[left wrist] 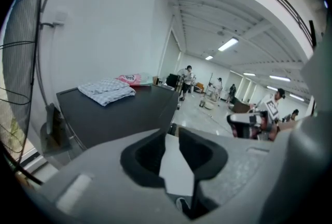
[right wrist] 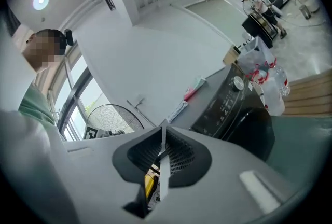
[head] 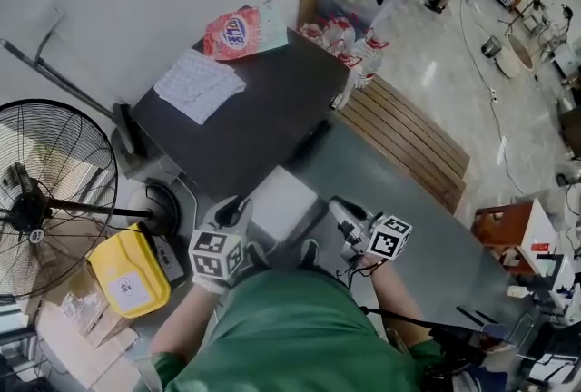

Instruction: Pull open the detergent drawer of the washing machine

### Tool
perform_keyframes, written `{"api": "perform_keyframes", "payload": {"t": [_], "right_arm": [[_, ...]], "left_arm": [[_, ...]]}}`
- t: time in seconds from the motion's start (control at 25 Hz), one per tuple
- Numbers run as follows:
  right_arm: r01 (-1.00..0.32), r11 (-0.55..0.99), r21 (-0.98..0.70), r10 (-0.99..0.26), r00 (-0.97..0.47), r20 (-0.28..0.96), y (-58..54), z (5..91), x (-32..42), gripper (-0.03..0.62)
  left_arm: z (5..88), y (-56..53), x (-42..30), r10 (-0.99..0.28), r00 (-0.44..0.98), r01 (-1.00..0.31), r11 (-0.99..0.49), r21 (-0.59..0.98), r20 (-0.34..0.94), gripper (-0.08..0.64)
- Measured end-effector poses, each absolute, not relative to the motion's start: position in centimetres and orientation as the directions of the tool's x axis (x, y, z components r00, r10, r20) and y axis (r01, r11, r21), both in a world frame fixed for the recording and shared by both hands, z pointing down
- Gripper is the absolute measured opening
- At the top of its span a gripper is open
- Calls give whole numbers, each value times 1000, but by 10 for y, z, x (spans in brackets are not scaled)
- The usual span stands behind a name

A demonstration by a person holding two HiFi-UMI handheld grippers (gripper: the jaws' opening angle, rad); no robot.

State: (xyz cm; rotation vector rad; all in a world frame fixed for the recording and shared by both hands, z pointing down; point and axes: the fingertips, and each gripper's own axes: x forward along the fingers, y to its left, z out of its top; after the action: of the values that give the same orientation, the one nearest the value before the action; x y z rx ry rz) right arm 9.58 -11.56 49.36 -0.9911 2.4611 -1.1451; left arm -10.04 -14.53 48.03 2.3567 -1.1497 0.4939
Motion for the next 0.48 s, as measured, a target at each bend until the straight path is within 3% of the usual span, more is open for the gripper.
{"api": "perform_keyframes", "payload": {"t": [0.48], "right_arm": [[-614, 636, -468, -687, -726, 19, -140, 386, 64, 17]], "left_arm": [[433, -170, -125, -723, 552, -832, -512, 213, 415, 71]]}}
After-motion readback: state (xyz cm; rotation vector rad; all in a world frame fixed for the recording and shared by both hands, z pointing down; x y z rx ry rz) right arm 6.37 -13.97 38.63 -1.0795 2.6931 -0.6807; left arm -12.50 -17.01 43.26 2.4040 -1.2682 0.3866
